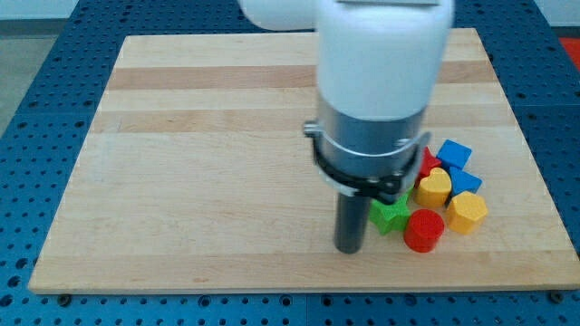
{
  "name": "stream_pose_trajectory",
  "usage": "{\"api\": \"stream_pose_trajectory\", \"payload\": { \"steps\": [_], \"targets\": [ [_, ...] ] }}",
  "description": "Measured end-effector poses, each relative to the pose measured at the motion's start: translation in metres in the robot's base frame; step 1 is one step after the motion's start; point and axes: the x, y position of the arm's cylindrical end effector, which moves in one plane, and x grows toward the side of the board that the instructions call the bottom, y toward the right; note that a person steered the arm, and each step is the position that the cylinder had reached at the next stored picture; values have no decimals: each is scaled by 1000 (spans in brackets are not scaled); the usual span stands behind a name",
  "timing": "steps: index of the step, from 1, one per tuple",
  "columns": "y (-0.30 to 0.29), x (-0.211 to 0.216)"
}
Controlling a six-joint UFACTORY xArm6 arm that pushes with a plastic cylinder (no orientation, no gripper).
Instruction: Push the green star and red circle into the group of blocks
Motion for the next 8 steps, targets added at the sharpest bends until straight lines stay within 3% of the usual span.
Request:
{"api": "stream_pose_trajectory", "payload": {
  "steps": [1,5,6,7,8],
  "targets": [
    [8,-23],
    [30,-31],
    [20,-9],
    [22,40],
    [43,38]
  ]
}}
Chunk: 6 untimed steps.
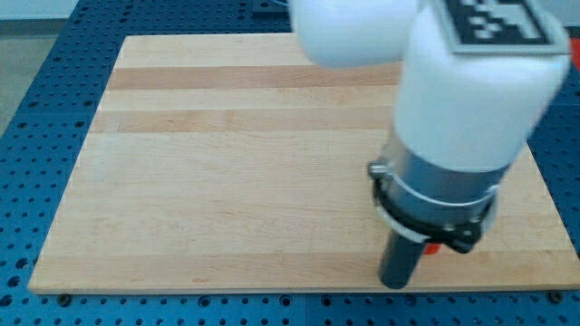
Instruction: Push the green star and red circle into the group of blocks
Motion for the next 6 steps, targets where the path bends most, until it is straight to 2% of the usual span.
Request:
{"api": "stream_pose_trajectory", "payload": {
  "steps": [1,6],
  "targets": [
    [6,-21],
    [39,-31]
  ]
}}
